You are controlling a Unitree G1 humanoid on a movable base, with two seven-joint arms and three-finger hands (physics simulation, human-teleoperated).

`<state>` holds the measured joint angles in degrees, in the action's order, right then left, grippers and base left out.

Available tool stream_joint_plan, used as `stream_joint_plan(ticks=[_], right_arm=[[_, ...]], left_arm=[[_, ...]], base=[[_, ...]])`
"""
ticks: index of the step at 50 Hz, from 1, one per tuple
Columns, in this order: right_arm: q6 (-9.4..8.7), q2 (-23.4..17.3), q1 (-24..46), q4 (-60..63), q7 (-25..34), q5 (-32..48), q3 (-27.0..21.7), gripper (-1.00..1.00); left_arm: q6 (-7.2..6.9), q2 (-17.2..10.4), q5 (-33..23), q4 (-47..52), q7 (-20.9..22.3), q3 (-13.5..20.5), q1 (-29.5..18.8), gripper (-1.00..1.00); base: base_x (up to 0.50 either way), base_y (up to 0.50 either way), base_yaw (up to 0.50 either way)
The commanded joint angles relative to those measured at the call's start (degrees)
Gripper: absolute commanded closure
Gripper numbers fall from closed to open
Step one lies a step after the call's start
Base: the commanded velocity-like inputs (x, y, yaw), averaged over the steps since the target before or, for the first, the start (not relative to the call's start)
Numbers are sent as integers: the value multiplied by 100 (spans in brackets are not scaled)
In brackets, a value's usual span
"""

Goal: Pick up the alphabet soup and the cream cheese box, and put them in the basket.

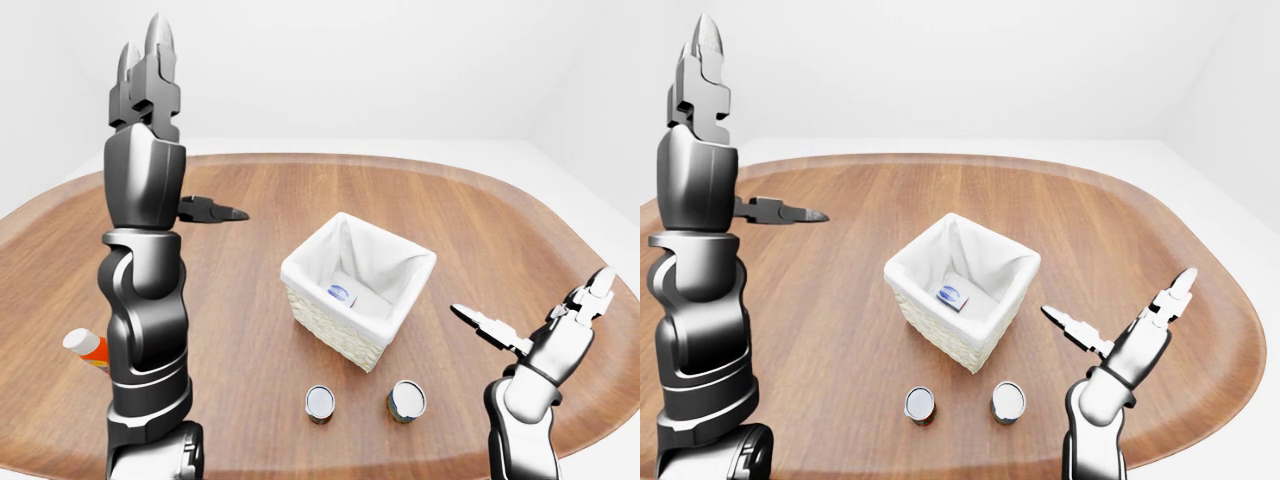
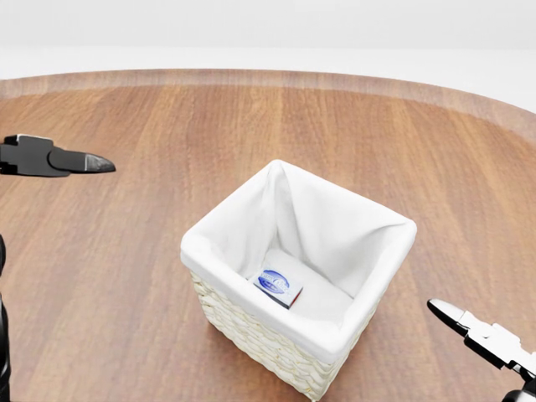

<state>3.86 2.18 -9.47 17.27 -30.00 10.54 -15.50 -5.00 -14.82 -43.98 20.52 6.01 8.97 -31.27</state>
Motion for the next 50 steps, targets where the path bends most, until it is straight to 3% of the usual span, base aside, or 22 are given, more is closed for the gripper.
stream_joint_plan(ticks=[1,9,19,26,28,50], right_arm=[[31,-3,-6,0,0,21,0,-100],[17,-3,6,1,0,21,-7,-100],[1,5,-8,35,0,38,-2,-100],[-85,26,-33,140,0,-24,-4,-100],[-23,17,-19,57,0,-40,-15,-100],[-23,16,-19,56,0,-41,-14,-100]], left_arm=[[0,-410,760,97,-74,440,291,-100],[0,-656,1218,-90,-187,679,405,-100],[0,-765,1407,-288,-327,818,566,-100],[0,-829,1457,-196,-432,915,644,-100],[0,-858,1300,-157,-583,920,663,-100],[0,-851,1294,-158,-577,925,661,-100]], base=[[0,0,0],[0,0,0],[0,0,0],[0,0,0],[0,0,0],[0,0,0]])
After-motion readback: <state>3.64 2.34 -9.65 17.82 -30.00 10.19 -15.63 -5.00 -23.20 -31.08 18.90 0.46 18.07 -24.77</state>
